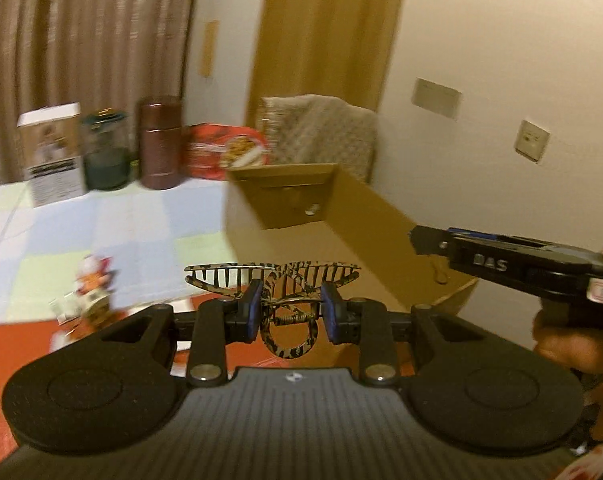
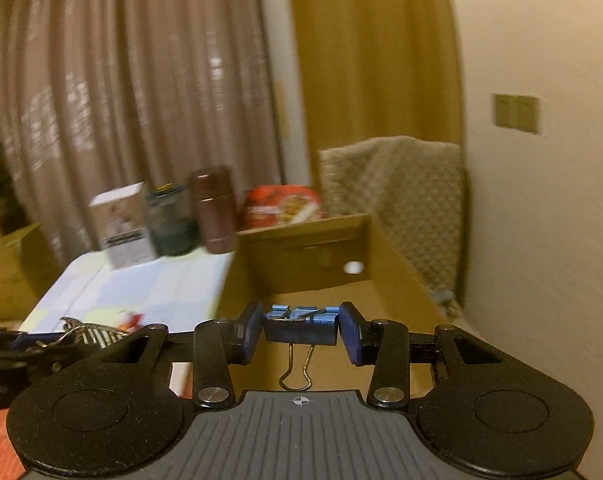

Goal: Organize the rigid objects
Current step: 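Carry both clips into the cardboard box and open both tools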

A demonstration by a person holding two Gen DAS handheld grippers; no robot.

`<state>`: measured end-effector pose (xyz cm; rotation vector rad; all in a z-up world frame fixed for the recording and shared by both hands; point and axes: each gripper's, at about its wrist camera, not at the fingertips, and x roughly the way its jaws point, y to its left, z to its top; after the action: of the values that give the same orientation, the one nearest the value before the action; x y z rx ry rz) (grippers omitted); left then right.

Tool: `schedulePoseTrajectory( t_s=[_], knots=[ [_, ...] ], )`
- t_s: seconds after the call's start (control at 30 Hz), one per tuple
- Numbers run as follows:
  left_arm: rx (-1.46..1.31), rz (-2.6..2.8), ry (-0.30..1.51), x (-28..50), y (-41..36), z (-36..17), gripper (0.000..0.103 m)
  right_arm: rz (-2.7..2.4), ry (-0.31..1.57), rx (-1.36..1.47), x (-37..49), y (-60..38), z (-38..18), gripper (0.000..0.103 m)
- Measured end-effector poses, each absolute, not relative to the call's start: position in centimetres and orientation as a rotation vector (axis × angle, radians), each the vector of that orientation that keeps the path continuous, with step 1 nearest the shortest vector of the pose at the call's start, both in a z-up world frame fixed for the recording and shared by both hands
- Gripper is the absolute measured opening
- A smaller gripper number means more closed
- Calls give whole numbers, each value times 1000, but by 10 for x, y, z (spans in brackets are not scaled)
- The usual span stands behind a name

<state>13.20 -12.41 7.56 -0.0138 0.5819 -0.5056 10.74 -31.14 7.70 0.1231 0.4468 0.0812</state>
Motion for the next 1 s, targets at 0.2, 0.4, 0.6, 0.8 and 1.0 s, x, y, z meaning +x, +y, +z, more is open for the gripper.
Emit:
schedulePoseTrajectory(
  t_s=[0.2, 0.4, 0.6, 0.8, 1.0],
  knots=[
    [76, -556, 600, 148, -172, 64, 26, 11, 453, 199, 114, -352, 58, 39],
    [123, -581, 628, 162, -194, 48, 26, 8, 468, 251, 121, -376, 50, 39],
    [144, -599, 637, 169, -205, 40, 26, 11, 489, 292, 127, -385, 43, 39],
    [145, -602, 600, 172, -207, 40, 36, 20, 494, 287, 131, -380, 42, 39],
    [110, -553, 561, 162, -181, 49, 36, 20, 501, 275, 131, -378, 40, 39]
  ],
)
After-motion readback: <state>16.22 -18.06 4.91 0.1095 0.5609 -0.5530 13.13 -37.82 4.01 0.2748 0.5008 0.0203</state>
